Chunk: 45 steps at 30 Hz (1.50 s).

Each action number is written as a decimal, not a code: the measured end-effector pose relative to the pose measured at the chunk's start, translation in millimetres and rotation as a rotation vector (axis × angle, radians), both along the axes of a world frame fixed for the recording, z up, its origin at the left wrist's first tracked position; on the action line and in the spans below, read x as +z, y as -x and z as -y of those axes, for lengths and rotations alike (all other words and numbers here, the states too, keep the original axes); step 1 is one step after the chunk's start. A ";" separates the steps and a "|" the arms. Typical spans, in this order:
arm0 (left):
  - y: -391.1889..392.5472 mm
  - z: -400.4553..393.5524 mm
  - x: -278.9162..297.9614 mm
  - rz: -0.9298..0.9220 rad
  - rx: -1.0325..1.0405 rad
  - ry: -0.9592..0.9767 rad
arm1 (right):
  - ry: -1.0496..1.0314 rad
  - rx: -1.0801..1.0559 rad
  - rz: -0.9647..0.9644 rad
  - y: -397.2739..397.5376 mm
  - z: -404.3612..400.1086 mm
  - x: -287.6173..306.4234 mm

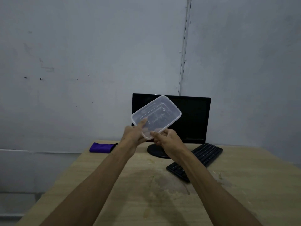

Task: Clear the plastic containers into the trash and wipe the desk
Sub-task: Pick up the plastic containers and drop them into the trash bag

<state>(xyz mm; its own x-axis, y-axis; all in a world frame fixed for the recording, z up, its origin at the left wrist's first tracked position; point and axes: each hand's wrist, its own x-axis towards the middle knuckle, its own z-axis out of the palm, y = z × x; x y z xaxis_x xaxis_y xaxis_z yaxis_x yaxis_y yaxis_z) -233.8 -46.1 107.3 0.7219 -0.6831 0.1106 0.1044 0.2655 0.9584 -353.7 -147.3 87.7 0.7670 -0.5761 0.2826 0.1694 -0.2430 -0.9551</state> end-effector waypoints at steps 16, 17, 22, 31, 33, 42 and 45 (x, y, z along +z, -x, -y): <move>-84.4 -77.6 14.6 -0.072 0.046 0.043 | -0.194 0.304 -0.066 -34.4 -37.6 -6.5; -87.3 -82.0 15.5 -0.072 0.050 0.059 | -0.247 0.295 -0.018 -40.8 -41.7 -4.7; -136.5 -136.7 -0.2 -0.100 0.101 0.058 | -0.309 0.285 0.018 -104.7 -78.5 -13.0; -215.0 -291.9 -14.9 0.189 0.292 -0.437 | -0.004 0.544 -0.325 -222.8 -174.8 -64.5; -216.6 -323.7 -16.4 0.206 0.317 -0.529 | 0.123 0.542 -0.378 -246.3 -203.6 -74.1; -221.6 -442.6 -89.3 0.218 0.681 -0.909 | 0.555 0.490 -0.334 -286.3 -380.6 -116.0; -227.1 -469.0 -144.5 0.046 0.631 -0.932 | 0.538 0.578 -0.339 -271.9 -422.4 -158.0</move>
<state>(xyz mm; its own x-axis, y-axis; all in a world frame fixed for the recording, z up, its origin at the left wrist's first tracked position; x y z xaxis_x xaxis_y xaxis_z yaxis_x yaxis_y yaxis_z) -6.6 422.9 -37.2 0.9760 -0.0272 -0.2163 0.1638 -0.5630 0.8101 -81.8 275.1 -70.3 0.9911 0.0781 0.1077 0.1327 -0.6406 -0.7563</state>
